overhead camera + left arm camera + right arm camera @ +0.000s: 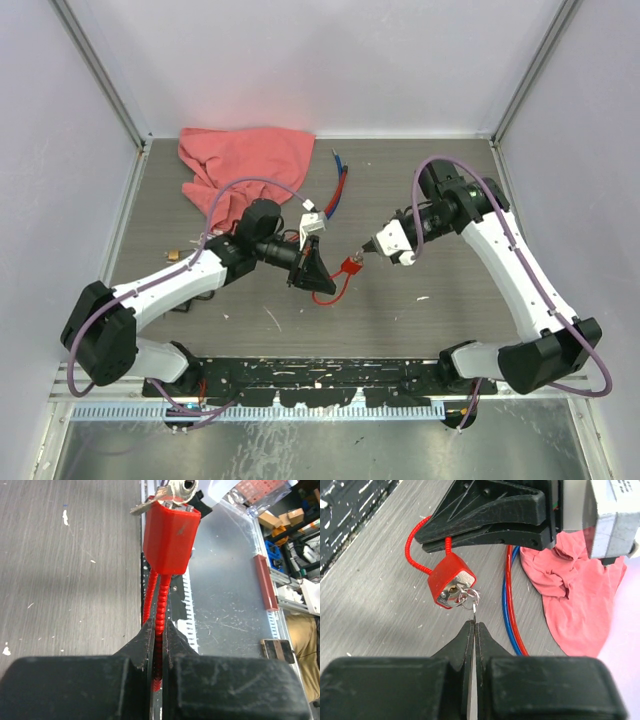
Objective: Lock with the key
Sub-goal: Lock the lock.
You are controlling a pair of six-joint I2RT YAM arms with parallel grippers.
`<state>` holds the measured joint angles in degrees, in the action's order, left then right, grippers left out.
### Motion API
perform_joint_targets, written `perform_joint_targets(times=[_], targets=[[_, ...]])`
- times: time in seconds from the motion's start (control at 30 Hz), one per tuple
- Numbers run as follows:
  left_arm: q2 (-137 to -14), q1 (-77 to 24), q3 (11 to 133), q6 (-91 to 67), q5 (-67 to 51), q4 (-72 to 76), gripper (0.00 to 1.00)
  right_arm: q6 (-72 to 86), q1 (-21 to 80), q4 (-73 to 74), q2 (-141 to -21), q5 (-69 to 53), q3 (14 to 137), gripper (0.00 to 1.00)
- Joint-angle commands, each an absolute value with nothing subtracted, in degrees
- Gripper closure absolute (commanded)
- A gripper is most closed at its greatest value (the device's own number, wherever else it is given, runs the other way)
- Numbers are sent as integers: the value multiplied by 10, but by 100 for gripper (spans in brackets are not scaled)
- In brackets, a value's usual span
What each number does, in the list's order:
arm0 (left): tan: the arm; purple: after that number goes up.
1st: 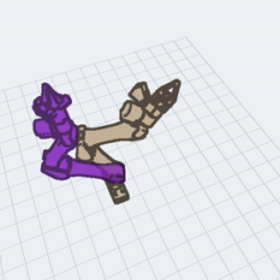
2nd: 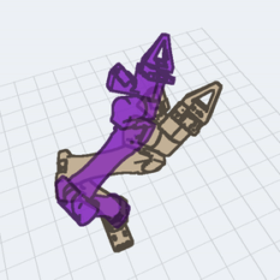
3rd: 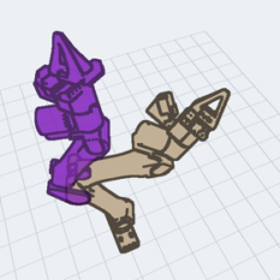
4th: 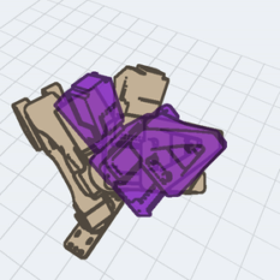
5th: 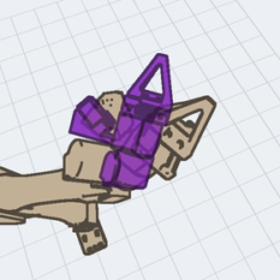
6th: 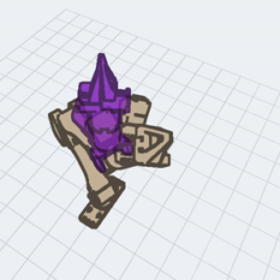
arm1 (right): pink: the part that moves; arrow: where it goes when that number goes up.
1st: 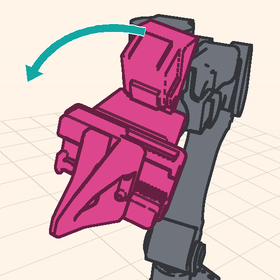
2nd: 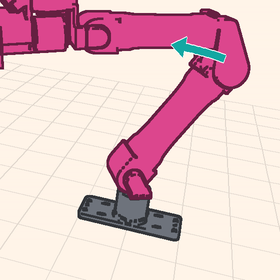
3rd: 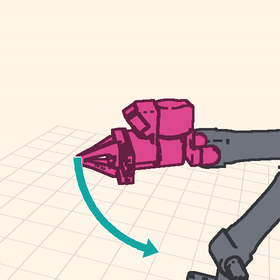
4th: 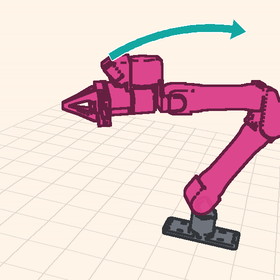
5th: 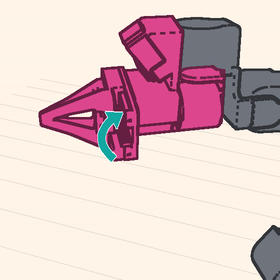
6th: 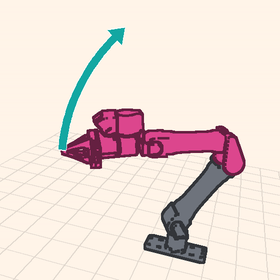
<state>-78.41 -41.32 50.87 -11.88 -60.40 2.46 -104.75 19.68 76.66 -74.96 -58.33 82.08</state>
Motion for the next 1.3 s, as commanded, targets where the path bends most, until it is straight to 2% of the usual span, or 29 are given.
perform_joint_targets(times=[0.0,0.13,0.2,0.33,0.43,0.6,0.77,0.83,0.97,1.1,1.27], targets=[[-783,-404,556,-50,-570,-82,100,-1066,215,789,-725,-520,860,92],[-779,-401,591,-10,-512,-163,100,-1064,225,790,-711,-472,857,90],[-776,-401,609,7,-481,-195,100,-1061,227,789,-703,-461,849,87],[-772,-402,647,49,-390,-263,100,-1053,228,786,-686,-471,829,75],[-767,-404,682,86,-327,-320,100,-1046,228,784,-675,-487,803,73],[-750,-444,721,189,-166,-405,100,-922,226,731,-658,-556,749,70],[-757,-526,740,322,51,-491,100,-804,208,643,-644,-649,684,63],[-756,-543,744,350,98,-516,100,-766,193,598,-641,-689,661,61],[-733,-544,736,354,28,-511,100,-732,182,542,-646,-733,621,57],[-704,-542,718,320,-100,-481,100,-656,182,469,-651,-732,601,55],[-709,-539,694,275,-180,-440,100,-583,187,413,-653,-733,591,51]])
